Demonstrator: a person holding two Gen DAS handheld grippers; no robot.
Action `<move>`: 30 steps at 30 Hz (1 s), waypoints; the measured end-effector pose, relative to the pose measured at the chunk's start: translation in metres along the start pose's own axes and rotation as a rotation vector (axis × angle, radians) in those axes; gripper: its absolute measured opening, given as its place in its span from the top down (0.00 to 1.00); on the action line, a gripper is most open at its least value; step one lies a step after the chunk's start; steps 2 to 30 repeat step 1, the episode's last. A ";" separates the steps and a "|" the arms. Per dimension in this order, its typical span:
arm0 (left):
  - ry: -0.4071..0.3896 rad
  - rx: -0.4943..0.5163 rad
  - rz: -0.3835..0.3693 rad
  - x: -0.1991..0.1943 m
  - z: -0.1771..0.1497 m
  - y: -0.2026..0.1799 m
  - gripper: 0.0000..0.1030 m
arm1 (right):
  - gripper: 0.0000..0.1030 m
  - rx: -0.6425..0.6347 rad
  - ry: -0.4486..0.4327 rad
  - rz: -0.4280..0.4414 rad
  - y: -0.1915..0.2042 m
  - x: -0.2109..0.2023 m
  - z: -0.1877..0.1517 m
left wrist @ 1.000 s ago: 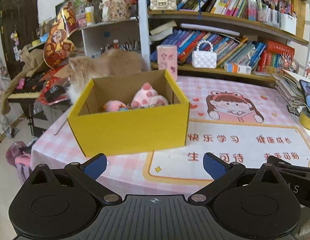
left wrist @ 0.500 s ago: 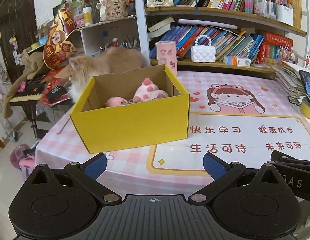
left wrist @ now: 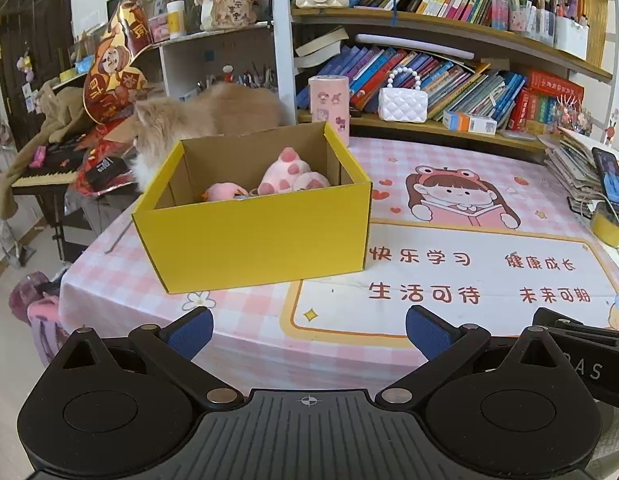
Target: Organize objects
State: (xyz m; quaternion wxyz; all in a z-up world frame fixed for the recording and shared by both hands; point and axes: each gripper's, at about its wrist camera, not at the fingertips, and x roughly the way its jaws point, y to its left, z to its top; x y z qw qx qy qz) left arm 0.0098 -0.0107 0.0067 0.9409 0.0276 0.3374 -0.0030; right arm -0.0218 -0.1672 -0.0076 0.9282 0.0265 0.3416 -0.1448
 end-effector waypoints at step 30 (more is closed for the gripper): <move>0.001 0.002 0.001 0.000 0.000 -0.001 0.00 | 0.00 0.000 0.002 -0.002 0.000 0.000 0.000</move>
